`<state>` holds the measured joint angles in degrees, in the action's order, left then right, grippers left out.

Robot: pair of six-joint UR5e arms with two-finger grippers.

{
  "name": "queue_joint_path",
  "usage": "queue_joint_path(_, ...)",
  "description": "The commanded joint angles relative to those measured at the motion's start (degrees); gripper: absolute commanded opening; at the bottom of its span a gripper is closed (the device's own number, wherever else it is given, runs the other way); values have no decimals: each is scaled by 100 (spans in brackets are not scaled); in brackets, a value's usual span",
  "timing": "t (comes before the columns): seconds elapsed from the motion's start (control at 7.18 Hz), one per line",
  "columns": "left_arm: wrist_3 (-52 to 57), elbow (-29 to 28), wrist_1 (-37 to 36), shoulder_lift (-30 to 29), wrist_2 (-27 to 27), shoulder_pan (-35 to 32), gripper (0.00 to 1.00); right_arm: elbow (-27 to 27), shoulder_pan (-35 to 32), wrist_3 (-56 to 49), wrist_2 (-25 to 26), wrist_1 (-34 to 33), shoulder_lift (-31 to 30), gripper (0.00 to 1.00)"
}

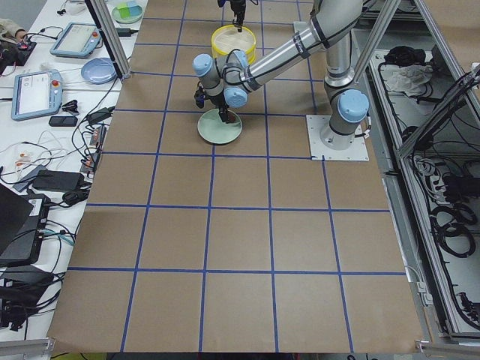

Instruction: Stack buns with steamer

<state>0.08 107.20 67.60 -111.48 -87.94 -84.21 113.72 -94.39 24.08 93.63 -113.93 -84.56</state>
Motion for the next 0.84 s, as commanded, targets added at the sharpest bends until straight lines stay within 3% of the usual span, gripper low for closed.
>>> queue_joint_path(0.0, -26, 2, -10, -5, 49, 1, 49, -8, 0, -9, 14, -6, 88, 0)
queue_joint_path(0.14, -26, -6, -18, 3, 49, 1, 5, -8, 0, 0, 6, -15, 132, 0)
queue_joint_path(0.28, -17, -6, -19, 4, 49, 1, 0, -8, 0, -18, 23, -7, 159, 0)
queue_joint_path(0.7, 0, -207, -80, 214, 32, 1, 0, -25, 0, -44, 32, 37, 159, 0)
